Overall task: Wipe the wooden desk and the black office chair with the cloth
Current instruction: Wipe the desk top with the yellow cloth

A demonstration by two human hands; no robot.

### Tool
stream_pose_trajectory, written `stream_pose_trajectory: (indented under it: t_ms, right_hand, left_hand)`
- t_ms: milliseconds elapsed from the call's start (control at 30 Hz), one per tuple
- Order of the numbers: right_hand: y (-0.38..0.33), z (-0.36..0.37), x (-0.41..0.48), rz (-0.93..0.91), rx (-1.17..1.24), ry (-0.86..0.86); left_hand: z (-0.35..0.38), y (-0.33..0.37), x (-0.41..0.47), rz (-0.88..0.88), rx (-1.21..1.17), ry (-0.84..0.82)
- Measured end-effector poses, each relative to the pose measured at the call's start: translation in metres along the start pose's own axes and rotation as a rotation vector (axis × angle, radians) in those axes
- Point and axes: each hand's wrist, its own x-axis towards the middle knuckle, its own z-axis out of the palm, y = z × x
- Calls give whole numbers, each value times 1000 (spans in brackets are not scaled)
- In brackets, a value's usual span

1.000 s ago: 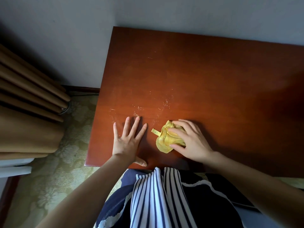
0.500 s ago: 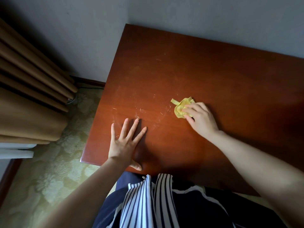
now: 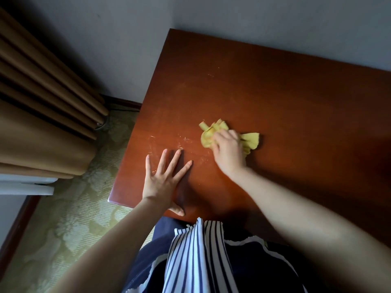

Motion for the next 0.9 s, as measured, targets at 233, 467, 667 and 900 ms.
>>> stream_pose_trajectory:
  t_ms: [233,467,667,900]
  right_hand:
    - [-9,-5,-78,-374,101,-246]
    - [33,-41,-94,-505,106,-326]
    - [34,-61,-71,-193,-128,-359]
    - [8,-58,-56,7,-132,-517]
  left_hand:
    - [1,-1,-1,14,26,-1]
    - [1,-2,-1,19,8,10]
    - [3,-3,1,33,-7,36]
    - [4,-2,1,30,-2,29]
